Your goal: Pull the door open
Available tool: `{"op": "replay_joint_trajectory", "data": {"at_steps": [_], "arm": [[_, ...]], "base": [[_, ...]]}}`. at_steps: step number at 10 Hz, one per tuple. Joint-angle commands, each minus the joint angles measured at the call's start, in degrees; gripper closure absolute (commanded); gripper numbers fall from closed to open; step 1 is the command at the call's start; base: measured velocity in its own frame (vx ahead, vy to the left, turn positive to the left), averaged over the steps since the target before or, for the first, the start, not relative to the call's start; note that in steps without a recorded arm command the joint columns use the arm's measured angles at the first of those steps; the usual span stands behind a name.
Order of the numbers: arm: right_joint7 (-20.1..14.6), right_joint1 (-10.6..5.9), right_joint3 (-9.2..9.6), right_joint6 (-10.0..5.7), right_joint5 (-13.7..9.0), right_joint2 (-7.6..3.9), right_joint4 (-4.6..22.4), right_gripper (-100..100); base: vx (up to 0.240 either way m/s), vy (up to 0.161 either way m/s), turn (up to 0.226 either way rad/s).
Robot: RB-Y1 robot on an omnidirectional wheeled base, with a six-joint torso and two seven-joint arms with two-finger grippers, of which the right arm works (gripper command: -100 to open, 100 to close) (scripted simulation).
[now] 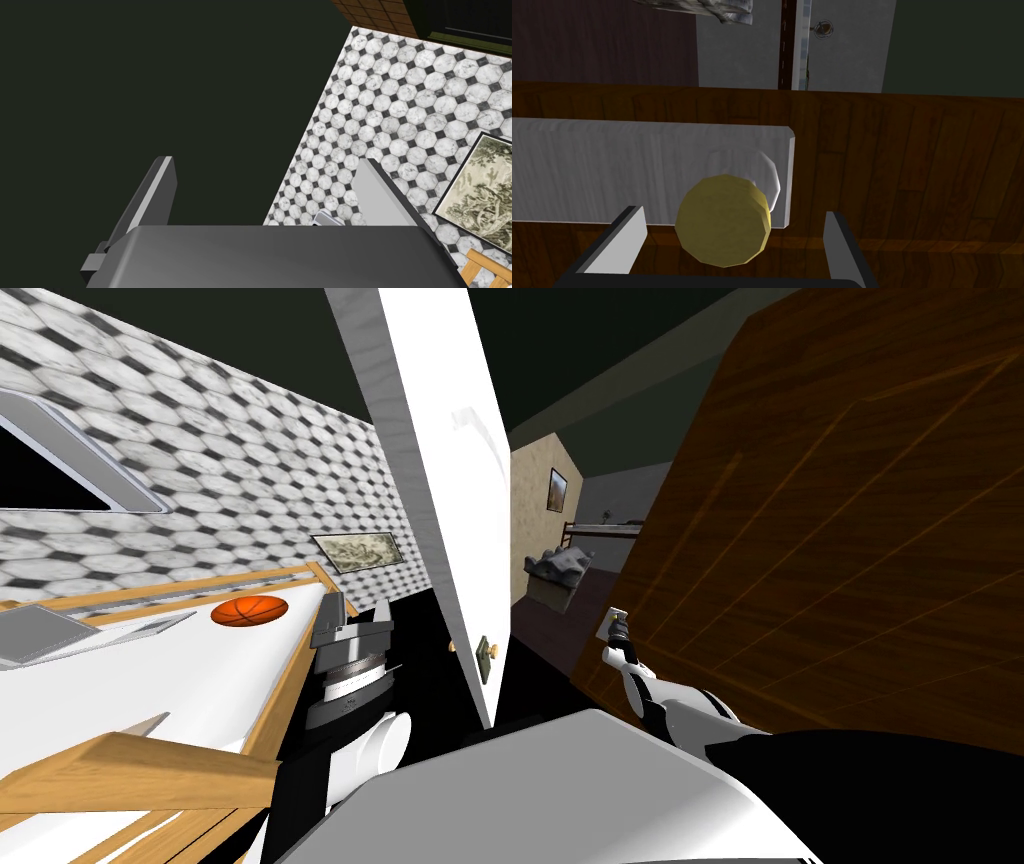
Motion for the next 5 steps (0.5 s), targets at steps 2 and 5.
{"op": "replay_joint_trajectory", "data": {"at_steps": [2,5], "arm": [[0.02,-0.01,-0.04,0.01,-0.03,-0.02,0.07,-100],[0.02,-0.01,-0.04,0.01,-0.03,-0.02,0.07,-100]], "base": [[-0.006,-0.023,0.001],[-0.001,-0.003,-0.003]]}}
